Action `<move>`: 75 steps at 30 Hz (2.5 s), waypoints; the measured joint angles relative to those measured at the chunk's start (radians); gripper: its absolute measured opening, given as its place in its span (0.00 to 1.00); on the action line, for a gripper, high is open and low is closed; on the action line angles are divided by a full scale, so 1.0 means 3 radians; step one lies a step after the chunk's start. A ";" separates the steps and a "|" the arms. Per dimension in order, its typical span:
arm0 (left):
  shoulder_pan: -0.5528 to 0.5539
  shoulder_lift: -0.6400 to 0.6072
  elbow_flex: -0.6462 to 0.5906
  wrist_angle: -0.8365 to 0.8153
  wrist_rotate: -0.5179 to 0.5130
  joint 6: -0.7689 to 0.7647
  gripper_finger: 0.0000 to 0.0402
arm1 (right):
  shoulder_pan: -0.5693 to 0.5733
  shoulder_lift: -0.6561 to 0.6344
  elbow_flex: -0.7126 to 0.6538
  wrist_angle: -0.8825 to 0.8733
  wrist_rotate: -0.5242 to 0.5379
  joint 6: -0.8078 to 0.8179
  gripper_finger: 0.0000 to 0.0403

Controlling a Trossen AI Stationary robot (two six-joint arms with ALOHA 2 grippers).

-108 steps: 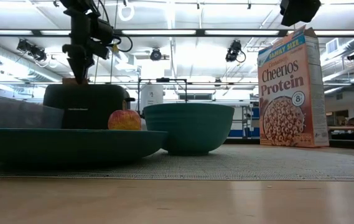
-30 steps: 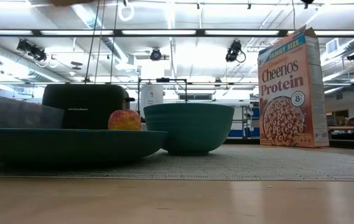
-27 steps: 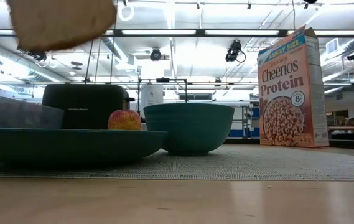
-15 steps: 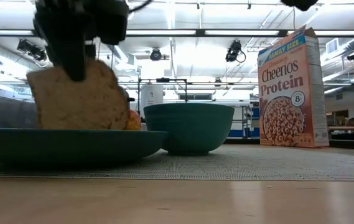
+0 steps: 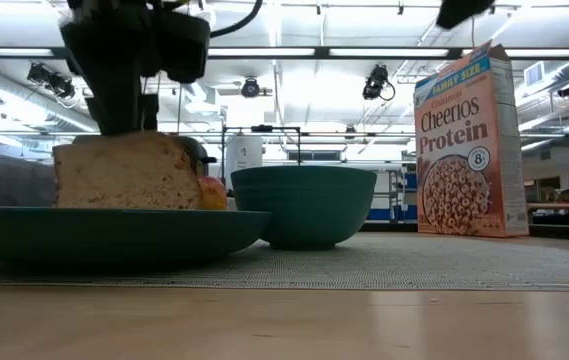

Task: Arrange a breakfast setting
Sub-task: Put the toasted bread on top of the blue plate, then put the red cup on the mat

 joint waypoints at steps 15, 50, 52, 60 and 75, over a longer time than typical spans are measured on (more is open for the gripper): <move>0.0173 -0.0808 0.0031 -0.0515 0.0229 -0.0221 0.52 | 0.0139 -0.0330 0.0512 -0.2293 -0.0420 0.1738 0.86; 0.0027 -0.1415 0.0032 0.1892 -0.0693 -0.0063 0.52 | -0.0145 -0.0867 -0.1124 -0.1799 -0.0877 0.2493 0.22; 0.0036 -0.1507 0.0032 0.1853 -0.0751 0.0002 0.52 | -0.0145 -0.0868 -0.1124 -0.1775 -0.0846 0.2406 0.14; 0.0050 -0.1751 0.0032 0.1675 -0.0783 0.0017 0.52 | -0.0170 -0.0846 -0.1010 -0.1944 -0.0860 0.2100 0.04; 0.0328 -0.2149 0.0031 0.0202 -0.0820 -0.0269 0.52 | -0.1195 0.0012 0.0440 -0.2245 -0.0494 -0.0544 0.03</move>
